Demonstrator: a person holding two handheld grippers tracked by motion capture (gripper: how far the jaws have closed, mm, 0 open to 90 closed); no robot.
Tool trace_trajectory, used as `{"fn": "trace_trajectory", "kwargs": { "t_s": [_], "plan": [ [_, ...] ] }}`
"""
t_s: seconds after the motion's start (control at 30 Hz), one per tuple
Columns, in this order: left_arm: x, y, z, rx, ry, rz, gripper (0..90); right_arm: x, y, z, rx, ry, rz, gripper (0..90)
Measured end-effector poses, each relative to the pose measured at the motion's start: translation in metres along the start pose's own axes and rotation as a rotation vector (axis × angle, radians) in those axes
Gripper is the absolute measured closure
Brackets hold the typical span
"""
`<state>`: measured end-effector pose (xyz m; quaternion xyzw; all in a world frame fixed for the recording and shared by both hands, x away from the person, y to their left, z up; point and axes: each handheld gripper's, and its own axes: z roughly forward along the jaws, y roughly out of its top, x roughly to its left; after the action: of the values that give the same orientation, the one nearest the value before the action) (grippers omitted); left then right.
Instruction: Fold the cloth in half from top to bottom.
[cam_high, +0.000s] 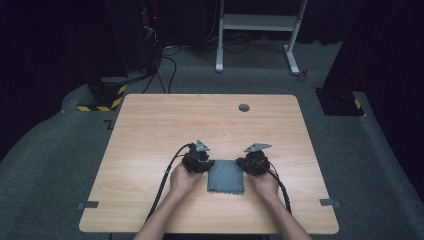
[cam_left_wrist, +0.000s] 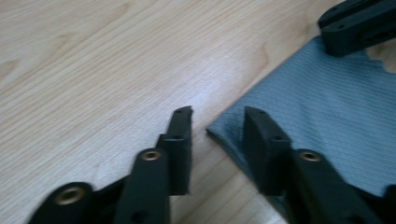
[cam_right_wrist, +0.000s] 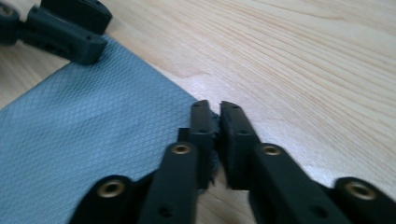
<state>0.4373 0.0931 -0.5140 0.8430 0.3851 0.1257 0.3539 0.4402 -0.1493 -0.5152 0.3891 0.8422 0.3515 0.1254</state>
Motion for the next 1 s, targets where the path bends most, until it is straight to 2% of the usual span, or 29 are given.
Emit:
{"fn": "trace_trajectory", "kwargs": {
  "t_s": [0.1,0.23,0.4,0.5,0.6,0.63,0.77,0.83,0.87,0.93,0.97,1.0],
  "plan": [
    [0.002,0.0,0.0,-0.002,-0.037,-0.017,78.0,0.004,0.002,0.0,0.008,-0.018,-0.049,87.3],
    [0.009,0.0,0.0,-0.008,-0.06,-0.031,87.7,0.003,0.004,0.001,-0.001,-0.018,-0.049,87.6],
    [0.014,0.001,0.002,-0.037,-0.019,-0.034,88.9,0.003,0.015,0.003,-0.022,-0.043,-0.054,87.6],
    [0.019,0.01,0.006,-0.031,0.021,-0.026,88.8,-0.001,0.021,0.008,-0.024,-0.057,-0.056,87.6],
    [0.021,0.019,0.012,-0.032,0.05,-0.021,88.7,-0.007,0.025,0.015,-0.021,-0.075,-0.03,87.5],
    [0.021,0.02,0.014,-0.031,0.053,-0.025,88.7,-0.008,0.025,0.018,-0.015,-0.077,-0.016,87.4],
    [0.022,0.019,0.017,-0.032,0.058,-0.031,87.2,-0.011,0.023,0.022,-0.015,-0.08,-0.009,85.5],
    [0.021,0.018,0.016,-0.036,0.067,-0.036,85.6,-0.011,0.023,0.02,-0.032,-0.09,-0.004,79.9],
    [0.021,0.018,0.014,-0.041,0.072,-0.037,83.2,-0.011,0.024,0.019,-0.039,-0.087,0.002,78.9],
    [0.018,0.019,0.009,-0.048,0.061,-0.049,68.7,-0.008,0.025,0.015,-0.067,-0.083,0.012,78.2],
    [0.015,0.02,0.006,-0.053,0.05,-0.046,66.3,-0.006,0.026,0.014,-0.073,-0.077,0.01,78.5],
    [0.009,0.019,0.002,-0.061,0.05,-0.019,64.9,-0.002,0.026,0.014,-0.074,-0.069,0.0,79.7]
  ]
}}
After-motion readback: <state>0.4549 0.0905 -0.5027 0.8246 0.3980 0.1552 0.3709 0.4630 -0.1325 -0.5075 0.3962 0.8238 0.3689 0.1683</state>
